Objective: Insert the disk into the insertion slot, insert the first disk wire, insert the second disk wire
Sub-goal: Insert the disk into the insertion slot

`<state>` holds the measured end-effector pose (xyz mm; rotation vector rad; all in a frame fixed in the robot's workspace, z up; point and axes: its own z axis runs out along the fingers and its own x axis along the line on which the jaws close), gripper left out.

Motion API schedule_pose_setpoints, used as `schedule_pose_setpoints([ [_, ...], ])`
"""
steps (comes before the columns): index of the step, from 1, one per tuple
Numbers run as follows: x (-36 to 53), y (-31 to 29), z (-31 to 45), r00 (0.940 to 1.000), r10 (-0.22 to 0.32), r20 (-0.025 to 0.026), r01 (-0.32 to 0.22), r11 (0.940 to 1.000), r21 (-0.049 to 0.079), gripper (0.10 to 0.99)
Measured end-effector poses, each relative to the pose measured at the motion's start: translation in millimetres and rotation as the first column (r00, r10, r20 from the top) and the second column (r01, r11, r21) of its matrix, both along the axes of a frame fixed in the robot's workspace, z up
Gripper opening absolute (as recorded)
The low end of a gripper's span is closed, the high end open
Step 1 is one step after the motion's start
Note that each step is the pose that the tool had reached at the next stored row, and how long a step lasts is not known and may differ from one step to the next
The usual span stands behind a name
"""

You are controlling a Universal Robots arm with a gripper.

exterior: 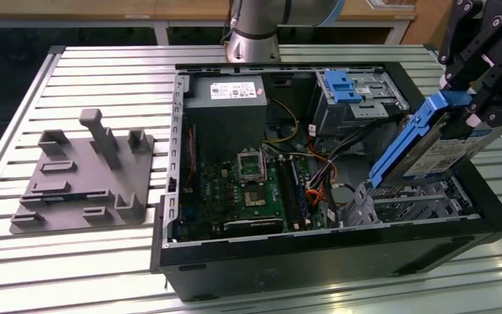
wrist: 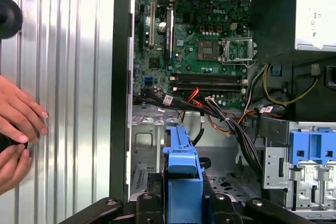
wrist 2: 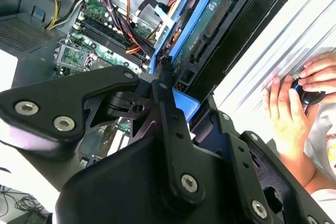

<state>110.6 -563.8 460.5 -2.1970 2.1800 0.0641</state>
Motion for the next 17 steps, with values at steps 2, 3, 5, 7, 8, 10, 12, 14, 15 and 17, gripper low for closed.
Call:
schedule_pose_setpoints([
  [2, 0.7, 0.0, -1.2, 1.0, 0.0, -0.0002, 0.0, 1.0, 0.0, 0.365],
  [3, 0.8, 0.0, -1.9, 1.0, 0.0, -0.0002, 0.0, 1.0, 0.0, 0.365],
  [5, 1.0, -0.1, -3.6, 1.0, 0.0, -0.0006, 0.0, 1.0, 0.0, 0.365],
  [7, 1.3, -0.2, -5.2, 1.0, 0.0, -0.0015, 0.0, 1.0, 0.0, 0.365],
  [8, 1.4, -0.3, -6.0, 1.0, 0.0, -0.002, 0.0, 1.0, 0.0, 0.365],
  [10, 1.4, -0.5, -7.2, 1.0, 0.0, -0.003, 0.0, 1.0, 0.0, 0.365],
  [12, 1.4, -0.8, -8.2, 1.0, 0.0, -0.004, 0.0, 1.0, 0.0, 0.365],
  [14, 1.5, -0.8, -9.5, 1.0, 0.0, -0.0044, 0.0, 1.0, 0.0, 0.365],
  [15, 1.7, -0.8, -10.1, 1.0, 0.0, -0.0046, 0.0, 1.0, 0.0, 0.365],
  [17, 2.2, -0.8, -11.4, 1.0, 0.0, -0.0049, 0.0, 1.0, 0.0, 0.365],
])
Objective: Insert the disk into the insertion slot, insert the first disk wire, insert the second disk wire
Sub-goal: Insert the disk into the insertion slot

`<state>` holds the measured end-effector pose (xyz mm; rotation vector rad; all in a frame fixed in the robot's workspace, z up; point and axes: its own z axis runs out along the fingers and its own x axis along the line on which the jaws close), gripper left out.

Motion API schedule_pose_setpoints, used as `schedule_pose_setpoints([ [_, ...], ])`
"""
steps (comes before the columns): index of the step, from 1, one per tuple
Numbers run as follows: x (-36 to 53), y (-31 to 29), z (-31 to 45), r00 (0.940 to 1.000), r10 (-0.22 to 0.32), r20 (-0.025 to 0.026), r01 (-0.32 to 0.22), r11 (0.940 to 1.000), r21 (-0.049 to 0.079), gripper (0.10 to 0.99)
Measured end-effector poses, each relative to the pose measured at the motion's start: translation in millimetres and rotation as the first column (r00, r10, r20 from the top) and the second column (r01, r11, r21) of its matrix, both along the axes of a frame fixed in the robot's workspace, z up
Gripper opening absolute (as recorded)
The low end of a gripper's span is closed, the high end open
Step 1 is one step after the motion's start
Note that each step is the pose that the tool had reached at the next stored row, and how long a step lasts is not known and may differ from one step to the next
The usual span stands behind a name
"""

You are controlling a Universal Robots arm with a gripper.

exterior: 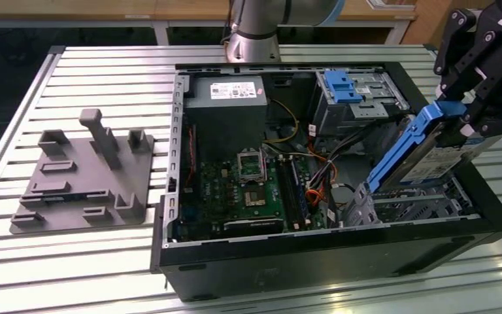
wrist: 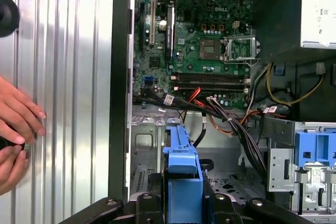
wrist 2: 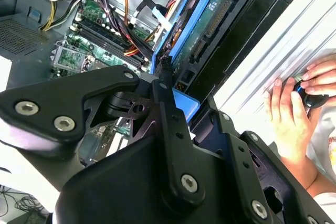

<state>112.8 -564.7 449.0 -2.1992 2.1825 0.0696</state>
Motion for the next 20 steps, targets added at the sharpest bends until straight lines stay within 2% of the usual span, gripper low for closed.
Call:
schedule_pose_setpoints([
  [13, 0.8, -0.6, -8.5, 1.0, 0.0, -0.0009, 0.0, 1.0, 0.0, 0.365],
  [20, 0.8, -1.3, -13.5, 1.0, 0.0, -0.005, 0.0, 1.0, 0.0, 0.365],
])
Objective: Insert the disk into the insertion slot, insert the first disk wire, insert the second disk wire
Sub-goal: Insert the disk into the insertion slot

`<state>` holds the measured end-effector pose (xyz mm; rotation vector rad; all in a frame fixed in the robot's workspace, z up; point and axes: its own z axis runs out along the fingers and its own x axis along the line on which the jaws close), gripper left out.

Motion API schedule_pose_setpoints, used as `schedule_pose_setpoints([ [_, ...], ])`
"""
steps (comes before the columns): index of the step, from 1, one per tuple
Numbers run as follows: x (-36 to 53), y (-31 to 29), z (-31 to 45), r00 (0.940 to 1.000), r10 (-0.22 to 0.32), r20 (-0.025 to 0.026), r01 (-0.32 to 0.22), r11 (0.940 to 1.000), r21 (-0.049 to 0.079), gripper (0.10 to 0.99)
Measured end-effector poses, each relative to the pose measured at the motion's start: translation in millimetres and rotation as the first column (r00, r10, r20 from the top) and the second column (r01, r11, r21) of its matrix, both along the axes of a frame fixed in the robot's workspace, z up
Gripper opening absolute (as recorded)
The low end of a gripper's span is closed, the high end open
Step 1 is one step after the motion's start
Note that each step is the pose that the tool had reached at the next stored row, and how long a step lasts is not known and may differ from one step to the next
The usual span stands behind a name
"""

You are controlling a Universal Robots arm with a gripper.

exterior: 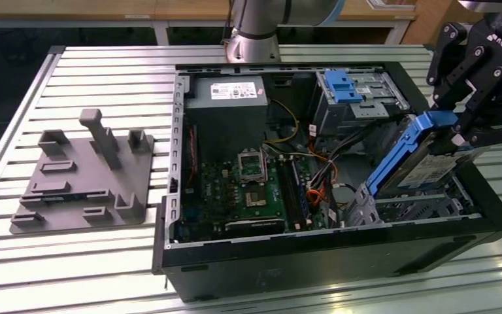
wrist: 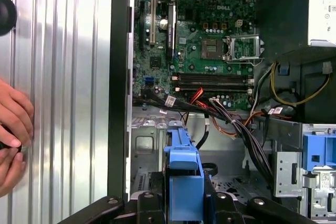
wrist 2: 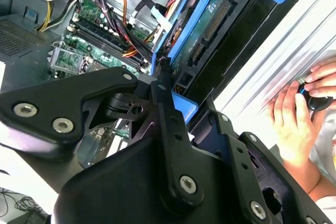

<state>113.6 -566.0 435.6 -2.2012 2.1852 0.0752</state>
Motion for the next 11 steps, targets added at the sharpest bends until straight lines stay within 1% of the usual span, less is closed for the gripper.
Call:
schedule_pose_setpoints([
  [2, 0.0, 0.0, 0.0, 1.0, 0.0, -0.0028, 0.0, 1.0, 0.0, 0.365],
  [4, 0.2, 0.0, 0.8, 1.0, -0.001, -0.008, 0.001, 1.0, 0.001, 0.365],
  [8, 0.2, 0.0, 4.8, 0.9999, -0.002, -0.0159, 0.002, 1.0, 0.0, 0.365],
  [11, 0.6, 0.0, 4.6, 0.9997, -0.008, -0.0218, 0.008, 1.0, 0.0, 0.365],
])
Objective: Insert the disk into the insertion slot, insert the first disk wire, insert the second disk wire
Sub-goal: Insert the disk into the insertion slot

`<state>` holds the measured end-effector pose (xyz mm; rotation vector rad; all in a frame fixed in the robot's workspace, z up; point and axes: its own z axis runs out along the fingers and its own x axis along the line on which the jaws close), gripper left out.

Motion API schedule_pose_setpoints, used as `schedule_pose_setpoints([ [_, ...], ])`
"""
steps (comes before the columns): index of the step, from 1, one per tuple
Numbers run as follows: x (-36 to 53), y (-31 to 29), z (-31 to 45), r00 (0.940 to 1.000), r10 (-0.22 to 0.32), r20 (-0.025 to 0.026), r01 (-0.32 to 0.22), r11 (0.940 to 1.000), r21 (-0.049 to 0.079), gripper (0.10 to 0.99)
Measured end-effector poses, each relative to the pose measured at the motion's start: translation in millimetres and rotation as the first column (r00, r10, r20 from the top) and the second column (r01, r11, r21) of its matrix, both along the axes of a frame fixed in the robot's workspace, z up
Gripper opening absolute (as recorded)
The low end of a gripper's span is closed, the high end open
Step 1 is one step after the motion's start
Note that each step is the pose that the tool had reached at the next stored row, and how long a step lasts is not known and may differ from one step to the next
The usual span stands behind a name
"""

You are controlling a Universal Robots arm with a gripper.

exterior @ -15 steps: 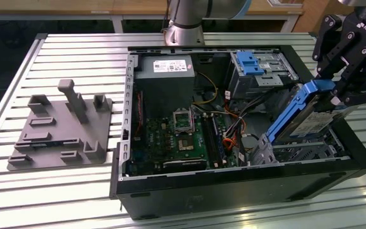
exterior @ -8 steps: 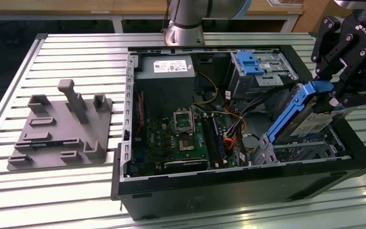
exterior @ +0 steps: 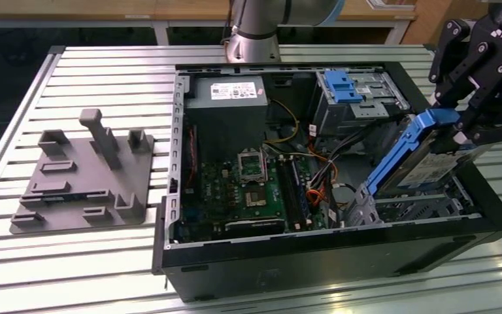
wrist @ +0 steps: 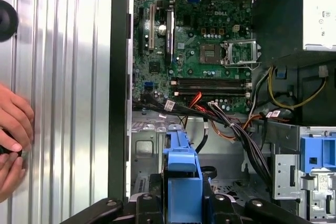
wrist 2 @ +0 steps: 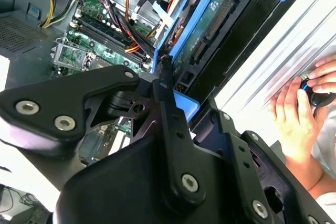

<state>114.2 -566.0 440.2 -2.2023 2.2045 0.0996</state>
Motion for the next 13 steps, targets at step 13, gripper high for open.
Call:
schedule_pose_setpoints([
  [13, 4.4, -1.7, -17.0, 0.9996, -0.029, -0.0024, 0.029, 0.9996, 0.0, 0.365],
])
